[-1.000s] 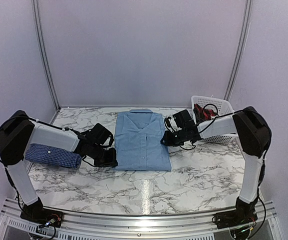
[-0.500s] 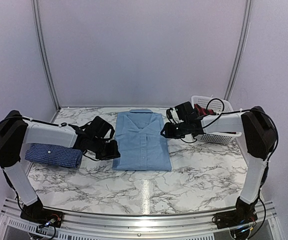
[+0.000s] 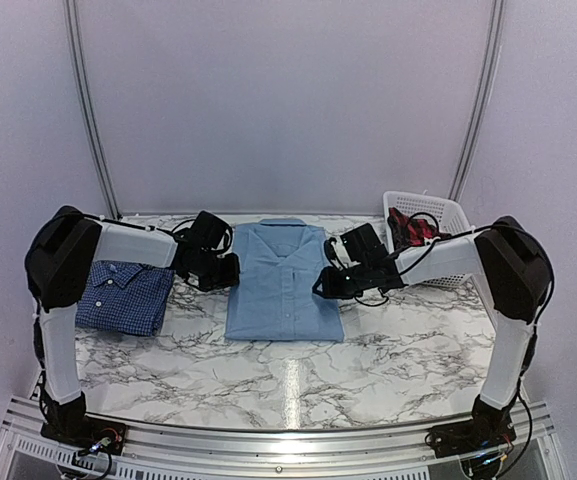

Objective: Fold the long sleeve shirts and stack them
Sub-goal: Smooth out the 2/3-rectangle-folded shirt at the center of the board.

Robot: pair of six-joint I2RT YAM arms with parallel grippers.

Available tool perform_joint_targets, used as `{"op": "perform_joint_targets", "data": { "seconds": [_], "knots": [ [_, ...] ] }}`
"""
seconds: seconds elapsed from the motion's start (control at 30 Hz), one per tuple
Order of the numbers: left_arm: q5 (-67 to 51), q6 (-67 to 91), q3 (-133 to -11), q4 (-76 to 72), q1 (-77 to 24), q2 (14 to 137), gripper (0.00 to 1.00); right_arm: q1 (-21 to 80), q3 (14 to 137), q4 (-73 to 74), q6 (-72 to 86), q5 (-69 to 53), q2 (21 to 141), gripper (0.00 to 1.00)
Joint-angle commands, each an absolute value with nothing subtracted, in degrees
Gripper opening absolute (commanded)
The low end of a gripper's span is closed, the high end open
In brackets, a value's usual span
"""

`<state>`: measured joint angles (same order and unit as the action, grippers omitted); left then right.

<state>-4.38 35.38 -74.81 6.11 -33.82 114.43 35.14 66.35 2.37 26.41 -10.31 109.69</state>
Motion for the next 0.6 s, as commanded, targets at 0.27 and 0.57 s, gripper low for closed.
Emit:
{"op": "perform_joint_targets", "data": {
  "seconds": [0.27,0.57],
  "knots": [
    [-6.35,32.20,-81.43,7.07,-30.76,122.06,0.03,36.03,61.01,2.48,27.12,-7.52,106.32,0.31],
    [-4.74,30.47,-77.90,7.99,-30.76,114.58,0.14,39.25,73.29,2.91,24.65,-7.63,109.93,0.31]
  ]
}}
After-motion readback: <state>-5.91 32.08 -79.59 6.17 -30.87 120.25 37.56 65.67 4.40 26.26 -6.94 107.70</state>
